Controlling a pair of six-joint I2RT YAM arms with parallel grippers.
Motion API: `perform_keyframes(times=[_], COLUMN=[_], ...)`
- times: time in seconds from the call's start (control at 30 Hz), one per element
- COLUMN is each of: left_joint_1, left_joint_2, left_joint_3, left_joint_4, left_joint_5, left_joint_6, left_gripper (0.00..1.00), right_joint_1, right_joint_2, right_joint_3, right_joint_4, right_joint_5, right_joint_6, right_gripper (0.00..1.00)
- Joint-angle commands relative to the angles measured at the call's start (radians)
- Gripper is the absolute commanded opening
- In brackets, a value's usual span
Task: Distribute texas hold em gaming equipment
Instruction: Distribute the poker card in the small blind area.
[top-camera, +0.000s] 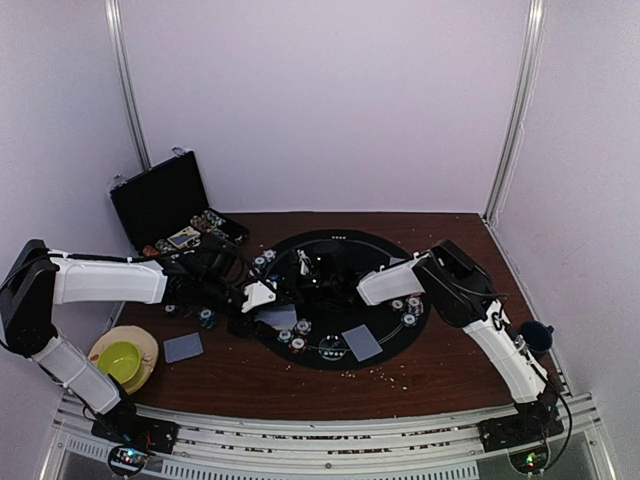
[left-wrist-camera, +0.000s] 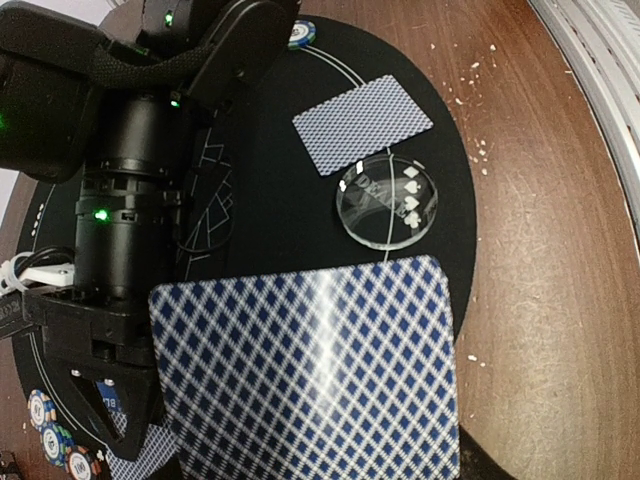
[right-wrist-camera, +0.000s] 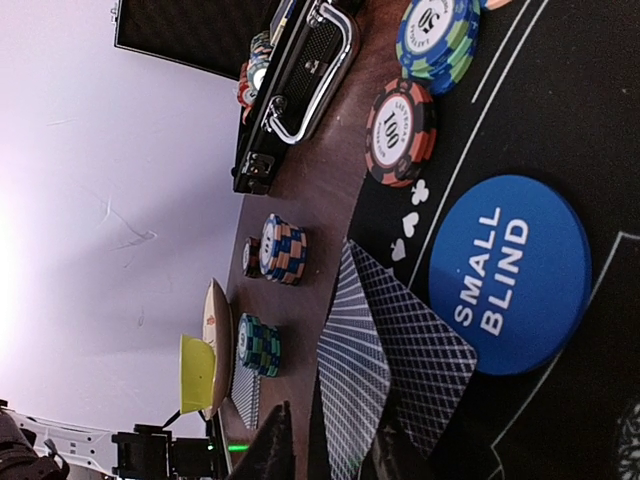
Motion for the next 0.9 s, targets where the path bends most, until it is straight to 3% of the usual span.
perform_keyframes(times=[0.0, 0.3, 0.87], left_joint_1=[0.006, 0.005, 0.006], left_joint_2=[0.011, 0.014, 0.016], left_joint_3=[0.002, 0.002, 0.002], left_joint_4=[0.027, 0.029, 0.032], left_joint_5=[0.018, 0.017, 0.014], left_joint_6=[-0.004, -0.005, -0.005], left_gripper=[0.52, 0.52, 0.52], right_joint_1=[-0.003, -0.009, 0.002], right_joint_2=[-0.054, -0.084, -0.102], right_joint_3=[-0.046, -0.060, 0.054], right_joint_4=[-0.097, -0.172, -0.458], right_joint_5=[0.042, 0.072, 0.150], right_joint_6=[-0.050, -0.096, -0.226], right_gripper=[0.29, 0.40, 0.45])
